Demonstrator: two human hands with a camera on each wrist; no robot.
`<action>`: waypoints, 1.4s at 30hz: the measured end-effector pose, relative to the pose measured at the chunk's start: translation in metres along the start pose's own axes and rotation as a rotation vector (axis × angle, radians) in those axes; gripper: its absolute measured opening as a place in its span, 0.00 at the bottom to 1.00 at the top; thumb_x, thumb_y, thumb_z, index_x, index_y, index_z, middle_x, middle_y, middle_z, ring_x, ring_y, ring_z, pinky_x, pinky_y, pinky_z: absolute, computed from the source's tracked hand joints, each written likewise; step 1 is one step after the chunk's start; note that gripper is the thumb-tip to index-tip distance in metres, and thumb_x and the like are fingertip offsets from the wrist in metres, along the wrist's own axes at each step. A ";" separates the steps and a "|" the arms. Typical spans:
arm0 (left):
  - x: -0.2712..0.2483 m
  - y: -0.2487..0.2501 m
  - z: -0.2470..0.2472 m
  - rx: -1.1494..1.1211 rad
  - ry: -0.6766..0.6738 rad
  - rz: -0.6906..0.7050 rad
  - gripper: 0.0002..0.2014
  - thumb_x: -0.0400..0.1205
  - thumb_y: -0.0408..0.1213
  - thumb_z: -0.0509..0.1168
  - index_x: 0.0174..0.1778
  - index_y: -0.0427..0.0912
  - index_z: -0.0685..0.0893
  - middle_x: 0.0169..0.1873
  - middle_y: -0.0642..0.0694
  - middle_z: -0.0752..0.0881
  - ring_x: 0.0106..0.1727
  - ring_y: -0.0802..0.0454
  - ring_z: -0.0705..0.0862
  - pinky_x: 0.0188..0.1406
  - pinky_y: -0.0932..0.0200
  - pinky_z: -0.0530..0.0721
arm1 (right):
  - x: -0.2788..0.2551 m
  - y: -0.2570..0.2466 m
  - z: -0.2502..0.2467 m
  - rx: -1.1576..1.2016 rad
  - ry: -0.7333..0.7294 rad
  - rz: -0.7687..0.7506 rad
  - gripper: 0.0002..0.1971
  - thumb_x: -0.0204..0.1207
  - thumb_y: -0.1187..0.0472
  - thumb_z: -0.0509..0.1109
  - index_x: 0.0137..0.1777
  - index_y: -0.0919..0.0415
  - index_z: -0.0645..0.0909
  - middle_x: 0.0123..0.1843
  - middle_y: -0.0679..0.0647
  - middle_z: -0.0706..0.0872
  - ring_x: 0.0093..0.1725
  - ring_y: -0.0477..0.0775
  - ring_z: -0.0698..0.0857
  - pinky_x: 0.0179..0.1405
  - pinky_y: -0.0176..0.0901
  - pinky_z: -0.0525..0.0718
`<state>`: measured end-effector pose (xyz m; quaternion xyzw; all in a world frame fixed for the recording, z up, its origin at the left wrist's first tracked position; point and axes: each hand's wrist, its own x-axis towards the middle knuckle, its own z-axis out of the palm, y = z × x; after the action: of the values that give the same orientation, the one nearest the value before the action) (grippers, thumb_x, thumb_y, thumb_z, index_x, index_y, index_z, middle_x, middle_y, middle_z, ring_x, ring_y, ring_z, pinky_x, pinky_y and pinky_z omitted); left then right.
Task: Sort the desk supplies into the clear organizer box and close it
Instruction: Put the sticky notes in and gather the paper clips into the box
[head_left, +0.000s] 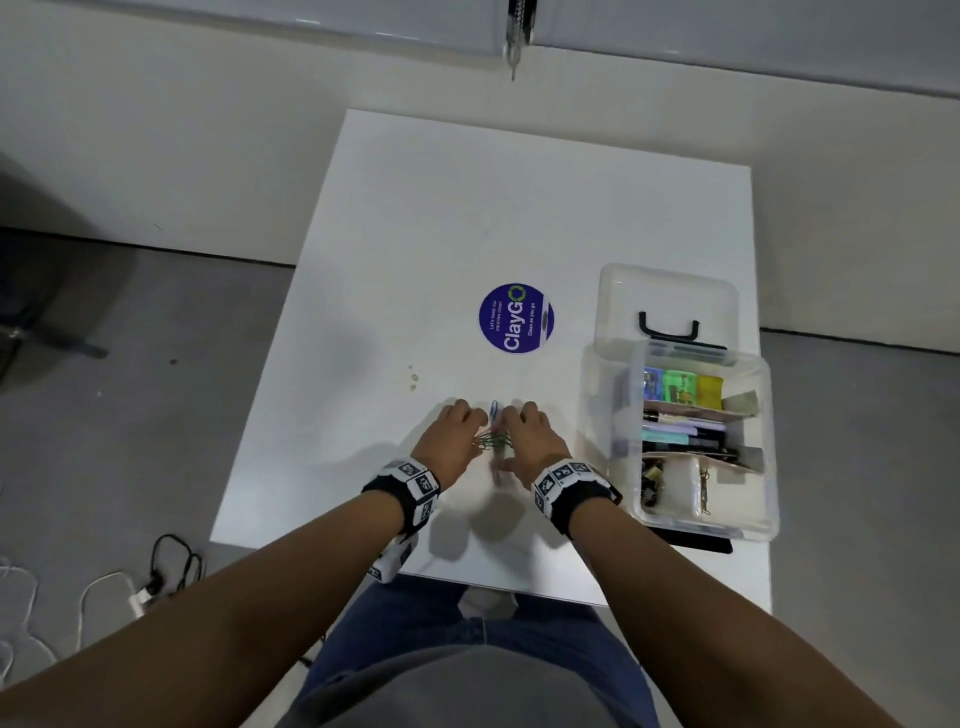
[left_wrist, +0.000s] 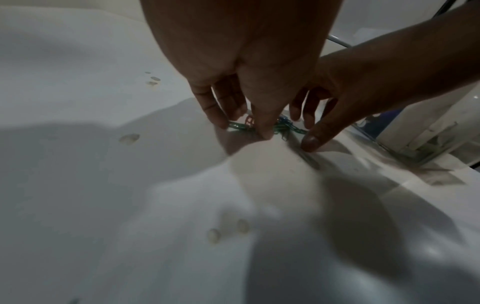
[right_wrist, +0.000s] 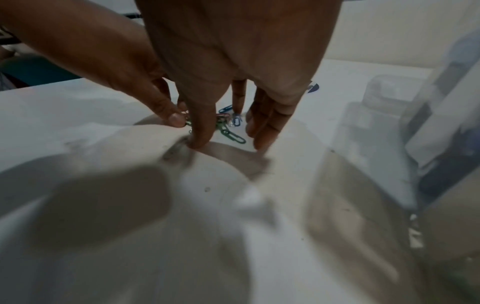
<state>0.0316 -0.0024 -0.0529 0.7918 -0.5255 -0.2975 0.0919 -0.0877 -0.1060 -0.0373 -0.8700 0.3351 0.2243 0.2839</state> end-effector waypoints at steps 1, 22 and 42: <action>0.002 0.002 0.000 -0.002 -0.009 -0.001 0.19 0.78 0.32 0.70 0.64 0.39 0.77 0.61 0.40 0.76 0.63 0.40 0.75 0.61 0.46 0.78 | 0.000 -0.001 0.000 0.003 0.000 -0.020 0.26 0.73 0.60 0.74 0.69 0.60 0.69 0.66 0.60 0.71 0.65 0.62 0.74 0.52 0.54 0.81; -0.001 0.031 -0.063 -0.381 0.151 -0.006 0.04 0.77 0.31 0.71 0.45 0.43 0.85 0.40 0.45 0.86 0.39 0.54 0.81 0.43 0.62 0.78 | -0.061 0.026 -0.053 0.344 0.379 0.040 0.06 0.77 0.68 0.63 0.48 0.63 0.82 0.48 0.58 0.86 0.47 0.60 0.85 0.44 0.46 0.81; 0.040 0.288 0.007 -0.162 -0.247 0.359 0.08 0.79 0.25 0.66 0.53 0.33 0.83 0.50 0.36 0.88 0.52 0.40 0.86 0.45 0.56 0.78 | -0.184 0.188 -0.077 0.367 0.496 0.396 0.14 0.72 0.72 0.68 0.57 0.63 0.86 0.48 0.62 0.91 0.51 0.63 0.88 0.50 0.47 0.85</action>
<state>-0.1857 -0.1604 0.0587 0.6333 -0.6393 -0.4125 0.1415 -0.3298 -0.1871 0.0622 -0.7507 0.5903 -0.0066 0.2966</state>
